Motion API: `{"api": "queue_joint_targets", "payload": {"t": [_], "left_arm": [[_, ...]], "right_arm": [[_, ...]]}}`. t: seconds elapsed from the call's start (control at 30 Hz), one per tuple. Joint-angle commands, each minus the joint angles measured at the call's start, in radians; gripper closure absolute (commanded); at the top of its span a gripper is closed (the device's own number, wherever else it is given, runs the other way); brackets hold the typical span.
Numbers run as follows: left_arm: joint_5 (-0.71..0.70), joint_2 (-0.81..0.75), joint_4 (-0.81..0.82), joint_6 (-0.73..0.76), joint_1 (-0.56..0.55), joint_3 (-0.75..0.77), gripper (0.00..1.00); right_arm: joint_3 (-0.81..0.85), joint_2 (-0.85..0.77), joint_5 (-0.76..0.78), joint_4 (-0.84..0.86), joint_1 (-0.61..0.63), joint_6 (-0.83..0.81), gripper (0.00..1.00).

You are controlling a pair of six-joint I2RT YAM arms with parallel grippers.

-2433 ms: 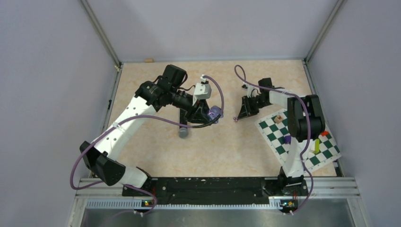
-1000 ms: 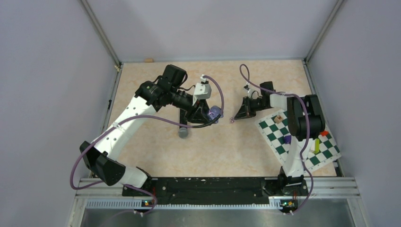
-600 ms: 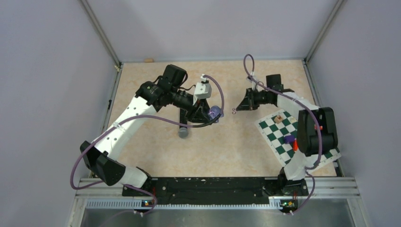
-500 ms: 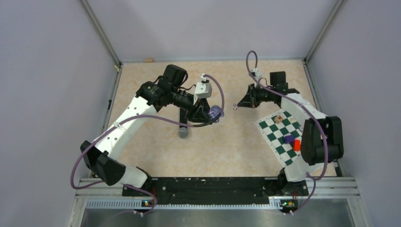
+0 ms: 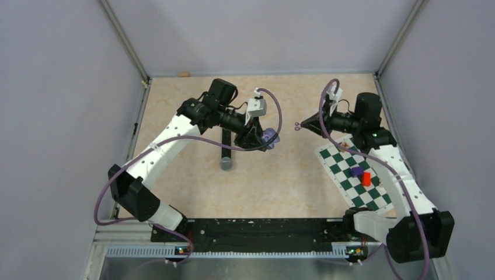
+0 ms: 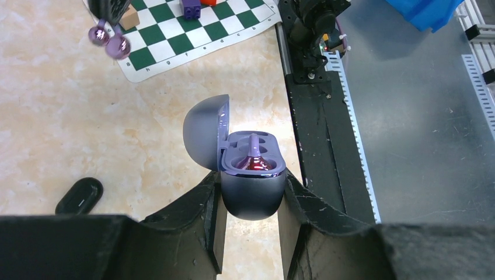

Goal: Insert the wireless bluetooth earbuds into the charging case
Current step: Insert the right earbud into the right side groove of the charging case.

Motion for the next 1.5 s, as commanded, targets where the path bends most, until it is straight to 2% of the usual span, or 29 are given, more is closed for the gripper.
{"api": "queue_joint_targets", "payload": {"t": [0.0,0.23,0.47,0.9,1.47], "left_arm": [[0.021,0.016,0.053,-0.028,0.002,-0.005,1.00],[0.014,0.037,0.063,-0.040,-0.001,-0.008,1.00],[-0.004,0.057,0.073,-0.047,-0.005,-0.011,1.00],[-0.046,0.074,0.077,-0.054,-0.024,-0.002,1.00],[-0.044,0.092,0.048,-0.035,-0.043,0.016,1.00]], "right_arm": [[-0.021,-0.122,-0.027,0.074,0.015,-0.069,1.00],[-0.057,-0.215,-0.040,0.092,0.096,-0.123,1.00],[-0.067,-0.243,0.021,0.080,0.223,-0.185,1.00],[-0.083,-0.255,-0.042,0.093,0.252,-0.172,1.00],[-0.110,-0.208,0.004,0.128,0.321,-0.179,1.00]]}}
